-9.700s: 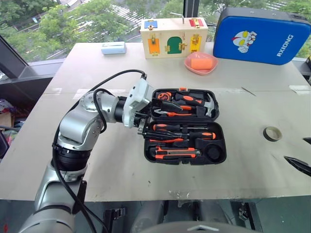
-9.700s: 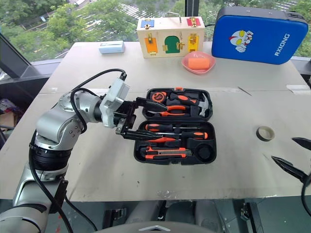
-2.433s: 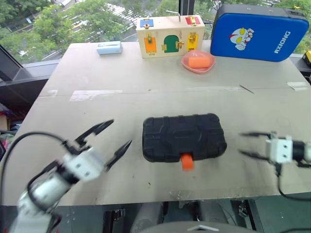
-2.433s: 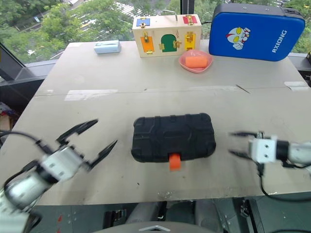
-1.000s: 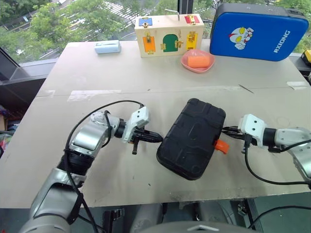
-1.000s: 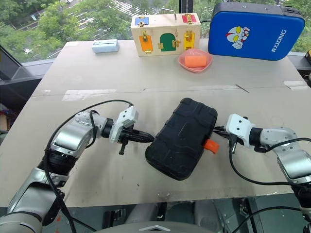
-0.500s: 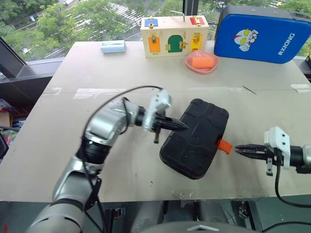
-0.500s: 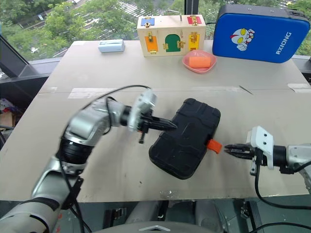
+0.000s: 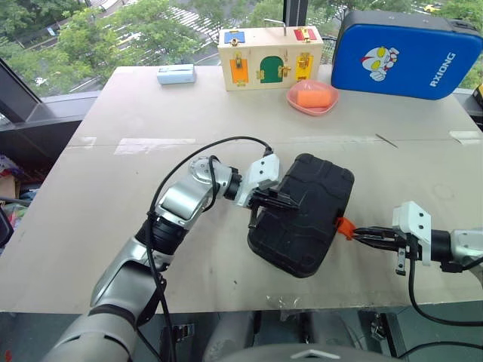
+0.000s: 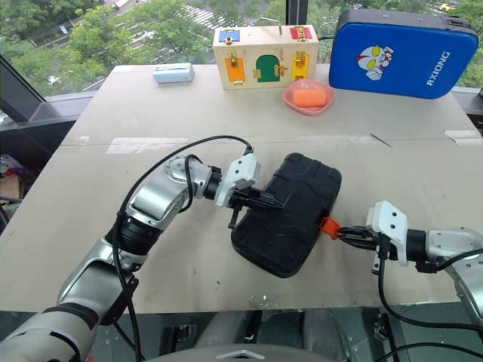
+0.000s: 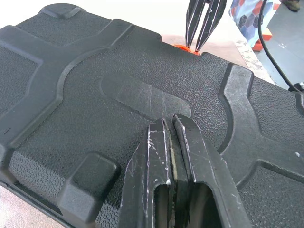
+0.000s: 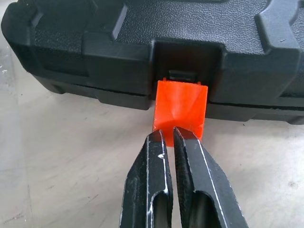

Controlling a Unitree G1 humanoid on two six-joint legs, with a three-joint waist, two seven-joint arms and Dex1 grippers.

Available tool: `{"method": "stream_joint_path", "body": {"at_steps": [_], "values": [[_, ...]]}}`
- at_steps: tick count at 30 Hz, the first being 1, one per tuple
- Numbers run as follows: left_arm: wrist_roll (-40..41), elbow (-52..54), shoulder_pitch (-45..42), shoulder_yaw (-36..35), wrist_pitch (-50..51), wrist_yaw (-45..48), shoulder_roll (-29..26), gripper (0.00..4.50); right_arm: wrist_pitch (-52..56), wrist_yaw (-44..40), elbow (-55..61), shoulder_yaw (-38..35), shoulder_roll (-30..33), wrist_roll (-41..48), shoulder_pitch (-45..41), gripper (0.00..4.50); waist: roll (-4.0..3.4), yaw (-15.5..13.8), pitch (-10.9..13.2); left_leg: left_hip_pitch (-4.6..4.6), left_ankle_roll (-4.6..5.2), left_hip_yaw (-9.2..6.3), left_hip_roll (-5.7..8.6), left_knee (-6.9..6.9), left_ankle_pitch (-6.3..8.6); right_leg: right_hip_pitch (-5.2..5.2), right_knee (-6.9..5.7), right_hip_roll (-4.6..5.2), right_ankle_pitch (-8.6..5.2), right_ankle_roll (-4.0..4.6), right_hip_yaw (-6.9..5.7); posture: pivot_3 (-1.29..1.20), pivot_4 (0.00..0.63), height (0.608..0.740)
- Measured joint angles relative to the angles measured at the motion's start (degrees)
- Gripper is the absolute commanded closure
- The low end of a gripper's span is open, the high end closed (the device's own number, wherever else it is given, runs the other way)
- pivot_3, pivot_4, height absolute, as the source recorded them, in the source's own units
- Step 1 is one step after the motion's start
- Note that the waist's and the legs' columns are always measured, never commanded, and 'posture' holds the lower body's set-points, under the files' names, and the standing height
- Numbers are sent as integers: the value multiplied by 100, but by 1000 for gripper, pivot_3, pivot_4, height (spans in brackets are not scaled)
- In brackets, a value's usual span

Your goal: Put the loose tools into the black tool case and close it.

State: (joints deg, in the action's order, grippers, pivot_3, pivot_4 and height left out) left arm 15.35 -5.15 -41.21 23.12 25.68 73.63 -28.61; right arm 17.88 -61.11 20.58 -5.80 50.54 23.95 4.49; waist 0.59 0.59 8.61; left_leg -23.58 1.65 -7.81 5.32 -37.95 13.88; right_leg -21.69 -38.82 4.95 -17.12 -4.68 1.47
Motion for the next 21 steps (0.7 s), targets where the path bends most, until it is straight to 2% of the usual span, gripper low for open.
{"method": "stream_joint_path", "body": {"at_steps": [10,21], "values": [[-68,-58,-77,12,-24,3,95,4484,115,428,-271,775,-372,-656,-332,4500,1,-26,-1,-5,0,-6,3,-12,0,2,-3,-3,0,0,-8,0,150,735],[-519,-221,-221,213,-622,119,151,4484,427,718,-351,824,-744,-741,-432,4500,1,-62,-2,-6,0,-13,7,-15,0,4,-3,-2,0,0,-15,0,150,735]]}}
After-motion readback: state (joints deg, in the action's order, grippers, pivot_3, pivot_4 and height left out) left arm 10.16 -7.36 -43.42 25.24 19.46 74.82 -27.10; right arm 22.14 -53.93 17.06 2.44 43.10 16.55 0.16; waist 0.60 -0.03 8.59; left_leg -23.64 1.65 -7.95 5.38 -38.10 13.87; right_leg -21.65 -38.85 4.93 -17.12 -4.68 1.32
